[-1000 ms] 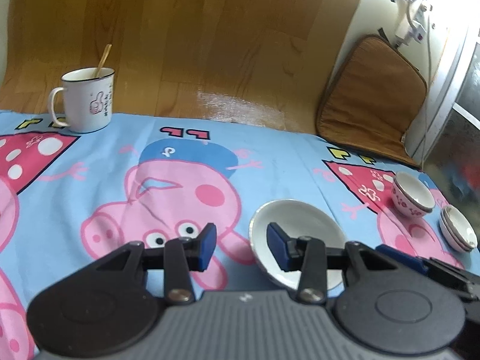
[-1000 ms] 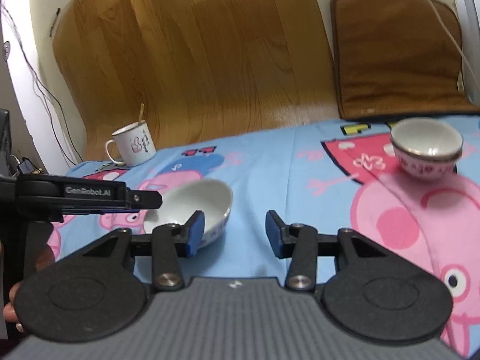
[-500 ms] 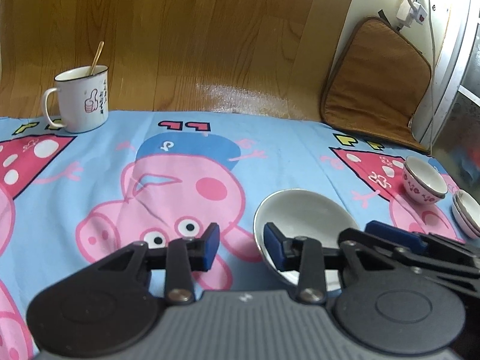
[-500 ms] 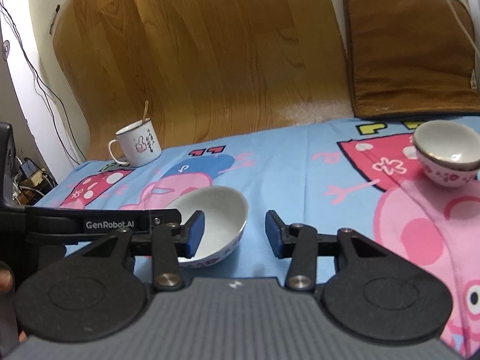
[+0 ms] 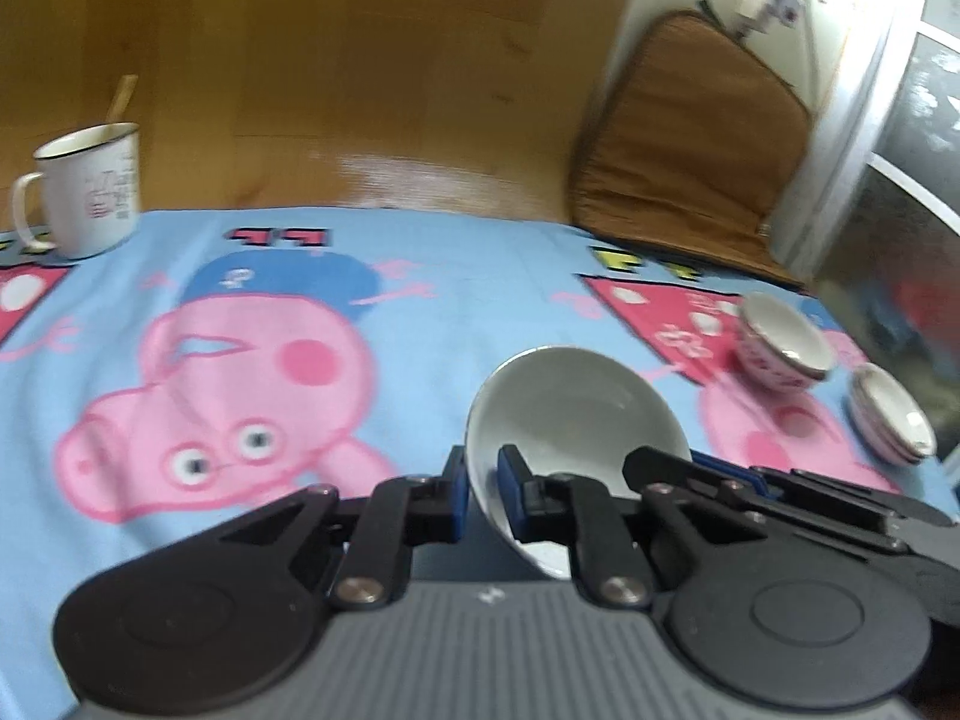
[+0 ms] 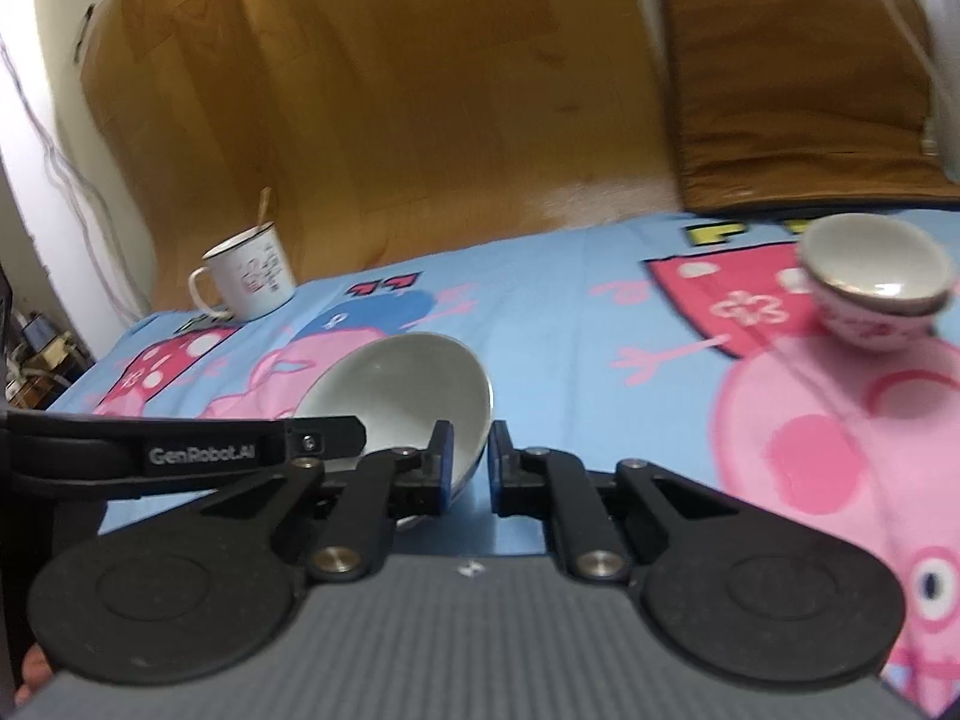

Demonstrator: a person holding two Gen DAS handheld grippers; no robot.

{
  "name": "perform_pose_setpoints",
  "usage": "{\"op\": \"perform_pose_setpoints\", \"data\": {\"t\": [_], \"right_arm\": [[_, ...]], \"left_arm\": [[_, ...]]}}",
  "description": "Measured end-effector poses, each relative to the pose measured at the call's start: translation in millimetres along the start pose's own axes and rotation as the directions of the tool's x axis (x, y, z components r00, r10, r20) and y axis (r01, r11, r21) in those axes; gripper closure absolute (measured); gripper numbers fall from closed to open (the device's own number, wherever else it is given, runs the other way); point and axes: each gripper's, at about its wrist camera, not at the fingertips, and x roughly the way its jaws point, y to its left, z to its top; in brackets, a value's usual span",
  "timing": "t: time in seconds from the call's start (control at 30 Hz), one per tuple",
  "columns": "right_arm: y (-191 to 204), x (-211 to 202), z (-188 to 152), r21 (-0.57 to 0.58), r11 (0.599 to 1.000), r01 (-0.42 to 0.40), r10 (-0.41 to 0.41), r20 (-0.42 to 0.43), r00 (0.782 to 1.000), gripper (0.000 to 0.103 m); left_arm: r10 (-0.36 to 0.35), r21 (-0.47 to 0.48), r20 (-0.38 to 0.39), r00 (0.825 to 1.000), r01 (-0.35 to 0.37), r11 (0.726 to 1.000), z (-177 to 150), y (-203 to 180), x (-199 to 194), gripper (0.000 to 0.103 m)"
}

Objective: Organize plates and bowls
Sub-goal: 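Carry both bowls to the glass door and lower them onto the bowl stack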

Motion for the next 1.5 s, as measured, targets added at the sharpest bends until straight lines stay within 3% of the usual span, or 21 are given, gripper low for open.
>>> {"op": "perform_pose_setpoints", "data": {"t": [0.33,0.6,1.0,1.3,1.5], "right_arm": [[-59,-55,-8,0.105,0.984,0.141,-0.149,0.071,0.986,0.090],[-94,-78,-22,0.195,0.965,0.177,-0.195,0.076,0.978,0.089],[-114,-86,-12,0.215,0.961,0.174,-0.210,0.156,0.965,0.089],[-128,-76,25,0.167,0.969,0.184,-0.222,0.249,0.943,0.089],[-138,-53,47,0.131,0.967,0.219,-0.247,0.268,0.931,0.089]], "left_arm": [[-0.100,0.146,-0.067,0.993,0.109,0.983,5,-87,31,0.090],[-0.101,0.231,-0.107,0.989,0.123,0.965,-2,-132,50,0.089],[-0.120,0.283,-0.084,0.989,0.139,0.949,18,-162,48,0.089],[-0.130,0.290,-0.039,0.991,0.136,0.947,58,-175,60,0.089],[-0.111,0.273,-0.019,0.994,0.112,0.955,84,-178,85,0.088]]}}
